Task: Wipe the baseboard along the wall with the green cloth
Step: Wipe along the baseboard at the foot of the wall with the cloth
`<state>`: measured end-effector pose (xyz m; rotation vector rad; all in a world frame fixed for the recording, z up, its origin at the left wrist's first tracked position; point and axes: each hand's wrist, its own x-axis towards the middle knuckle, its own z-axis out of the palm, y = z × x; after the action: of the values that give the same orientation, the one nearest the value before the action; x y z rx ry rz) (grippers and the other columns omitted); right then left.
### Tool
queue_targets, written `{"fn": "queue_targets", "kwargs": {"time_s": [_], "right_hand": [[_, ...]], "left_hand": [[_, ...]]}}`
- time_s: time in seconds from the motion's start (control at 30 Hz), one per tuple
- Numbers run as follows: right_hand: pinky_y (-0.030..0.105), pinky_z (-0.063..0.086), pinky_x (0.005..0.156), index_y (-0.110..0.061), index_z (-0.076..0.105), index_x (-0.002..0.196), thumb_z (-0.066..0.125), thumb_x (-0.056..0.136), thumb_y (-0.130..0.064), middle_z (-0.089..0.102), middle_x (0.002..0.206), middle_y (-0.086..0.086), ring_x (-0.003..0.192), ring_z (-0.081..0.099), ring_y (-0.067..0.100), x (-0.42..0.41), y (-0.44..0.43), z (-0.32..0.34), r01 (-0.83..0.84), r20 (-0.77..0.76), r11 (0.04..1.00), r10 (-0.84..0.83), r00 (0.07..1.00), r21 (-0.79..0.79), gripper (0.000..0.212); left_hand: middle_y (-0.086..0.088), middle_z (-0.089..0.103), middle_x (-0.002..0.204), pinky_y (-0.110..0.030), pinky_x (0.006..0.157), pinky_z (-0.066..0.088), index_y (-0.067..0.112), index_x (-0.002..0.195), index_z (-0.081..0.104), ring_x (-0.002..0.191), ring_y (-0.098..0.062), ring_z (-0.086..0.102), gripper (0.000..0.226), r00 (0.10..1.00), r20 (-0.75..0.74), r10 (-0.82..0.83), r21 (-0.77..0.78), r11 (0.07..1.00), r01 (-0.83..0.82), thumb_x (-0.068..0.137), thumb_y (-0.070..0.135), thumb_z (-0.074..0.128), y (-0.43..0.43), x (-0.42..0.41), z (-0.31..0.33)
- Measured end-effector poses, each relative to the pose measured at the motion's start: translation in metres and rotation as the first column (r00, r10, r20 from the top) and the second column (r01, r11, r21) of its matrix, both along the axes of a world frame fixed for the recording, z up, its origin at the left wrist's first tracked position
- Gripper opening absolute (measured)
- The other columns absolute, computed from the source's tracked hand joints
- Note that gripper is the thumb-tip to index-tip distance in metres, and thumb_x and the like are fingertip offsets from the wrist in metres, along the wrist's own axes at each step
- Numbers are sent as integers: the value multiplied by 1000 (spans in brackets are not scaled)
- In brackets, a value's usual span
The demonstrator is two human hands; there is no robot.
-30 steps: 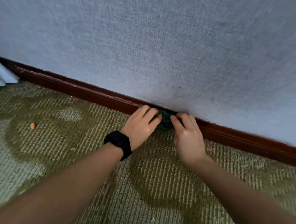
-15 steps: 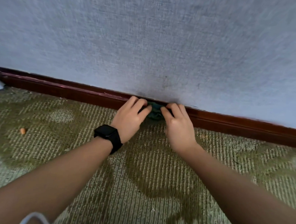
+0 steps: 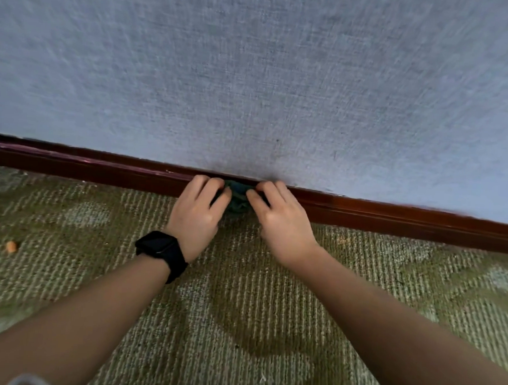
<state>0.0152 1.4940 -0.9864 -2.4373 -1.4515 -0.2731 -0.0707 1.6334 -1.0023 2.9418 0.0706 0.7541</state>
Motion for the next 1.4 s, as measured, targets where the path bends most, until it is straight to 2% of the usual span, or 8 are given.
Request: {"fn": "queue_targets", "kwargs": {"time_s": [0.13,0.2,0.5,0.6,0.73,0.9,1.23,1.4], "right_hand": [[43,55,70,13,65,95,69,55,20,63,87,28,80,62,40,-12,16,-2,102,-101,989,-91,991,104,42],[42,55,69,13,65,97,69,53,21,63,88,27,80,61,40,-12,17,-3,99,-106,988,-87,991,117,44],[37,54,69,10,66,99,74,51,16,65,90,24,81,63,36,0,-4,0,-8,22,1000,7,1000,10,49],[40,54,70,12,65,100,66,58,15,64,91,26,82,63,38,4,-12,0,1,28,1000,0,1000,-16,43],[40,55,70,12,65,98,42,71,7,64,89,26,80,63,38,1,-7,-3,34,35,999,-36,999,36,37],[44,53,72,14,64,98,65,49,25,62,88,29,79,61,42,-9,5,-7,150,-69,983,-143,987,105,50],[41,54,69,13,64,99,72,47,21,63,89,28,81,62,41,-4,-2,-3,56,-7,997,-55,998,51,53],[44,55,71,14,63,101,74,48,19,63,91,28,84,62,41,0,-20,2,72,22,996,-71,997,-55,55]], "left_hand": [[-28,66,92,-43,72,55,-14,89,67,88,-35,48,36,999,-18,-37,13,999,37,79,-5,34,6,-2,0],[-29,66,93,-43,72,54,-14,89,67,88,-33,43,36,998,-21,-54,21,998,55,78,-4,34,8,-2,0],[-28,65,94,-43,73,53,-14,96,66,88,-32,38,41,998,-46,-53,18,998,54,76,-6,31,6,-4,5],[-27,65,91,-41,73,53,-14,93,66,88,-31,38,41,998,-26,-54,-1,999,54,75,-5,31,-4,2,6],[-27,66,92,-40,74,54,-14,91,67,88,-31,42,37,999,-16,-49,-16,999,49,77,-8,33,-8,4,4],[-26,67,91,-40,69,56,-14,87,68,80,-36,60,36,998,-35,-54,-40,998,52,75,-9,34,-8,4,5],[-26,68,91,-39,65,57,-12,92,69,76,-37,65,41,984,-159,-79,96,991,95,77,-2,32,1,-1,15],[-22,68,87,-36,66,57,-11,90,69,75,-34,66,38,989,-107,-102,99,989,113,76,-1,34,-16,8,12]]}}
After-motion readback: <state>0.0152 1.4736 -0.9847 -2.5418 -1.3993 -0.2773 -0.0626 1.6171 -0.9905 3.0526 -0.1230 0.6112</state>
